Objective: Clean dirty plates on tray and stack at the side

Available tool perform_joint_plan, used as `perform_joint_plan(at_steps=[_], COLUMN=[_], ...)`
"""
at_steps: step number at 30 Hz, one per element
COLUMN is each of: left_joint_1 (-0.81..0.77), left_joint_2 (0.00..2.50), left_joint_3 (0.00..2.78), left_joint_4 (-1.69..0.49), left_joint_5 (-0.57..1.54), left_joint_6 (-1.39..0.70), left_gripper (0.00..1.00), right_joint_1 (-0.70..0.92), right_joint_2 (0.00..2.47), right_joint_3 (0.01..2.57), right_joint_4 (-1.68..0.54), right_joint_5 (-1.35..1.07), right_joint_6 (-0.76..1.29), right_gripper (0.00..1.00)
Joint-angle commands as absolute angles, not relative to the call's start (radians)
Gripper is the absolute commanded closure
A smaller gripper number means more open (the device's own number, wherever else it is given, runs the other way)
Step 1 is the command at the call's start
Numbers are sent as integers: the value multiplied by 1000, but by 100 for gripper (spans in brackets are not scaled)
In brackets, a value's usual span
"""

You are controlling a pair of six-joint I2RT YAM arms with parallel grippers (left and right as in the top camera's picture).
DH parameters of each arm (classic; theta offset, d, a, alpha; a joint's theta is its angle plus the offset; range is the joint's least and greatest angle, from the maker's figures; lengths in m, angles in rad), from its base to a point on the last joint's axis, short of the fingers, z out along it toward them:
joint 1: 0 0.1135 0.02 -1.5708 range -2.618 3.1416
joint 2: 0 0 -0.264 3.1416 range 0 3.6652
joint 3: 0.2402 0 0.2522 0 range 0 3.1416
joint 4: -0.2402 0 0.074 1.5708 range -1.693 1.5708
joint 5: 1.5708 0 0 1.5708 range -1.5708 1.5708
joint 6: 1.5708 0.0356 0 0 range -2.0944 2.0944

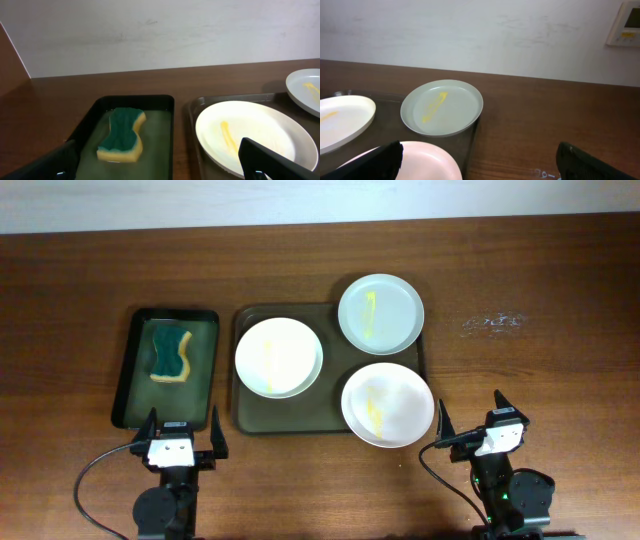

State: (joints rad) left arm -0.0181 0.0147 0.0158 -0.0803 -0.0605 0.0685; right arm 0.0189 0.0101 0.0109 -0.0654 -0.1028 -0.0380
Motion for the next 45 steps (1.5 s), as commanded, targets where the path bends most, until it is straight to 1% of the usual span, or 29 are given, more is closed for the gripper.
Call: perform_joint_plan(at_steps=[1,23,26,31,34,38,41,45], left_joint_1=[-12,-12,-12,-12,-12,-12,-12,-12], left_joint_2=[5,5,5,5,15,98,202,399], left_joint_3=[9,9,9,17,75,183,274,502], left_joint_4=[-79,-68,-66,-8,-21,-70,-97,-217], left_joint_5=[-68,-68,-68,-68,-68,-68,-67,-65], left_joint_6=[84,84,84,84,85,84,84,85], left_gripper=[1,1,1,1,1,1,1,1], right_joint_1=[27,27,27,26,26,26,26,26], right_joint_2=[4,4,4,4,4,49,138,361], right_joint_3=[6,6,6,22,75,199,300,507], right_joint_4=[-72,-71,-44,-12,-51,-148,-198,-308], right_joint_5=[-101,-101,-106,-98,-111,-113,-152,-204], right_joint_6=[-45,-45,-45,-45,-45,-45,-45,-45], right_gripper=[2,2,2,1,2,2,2,2])
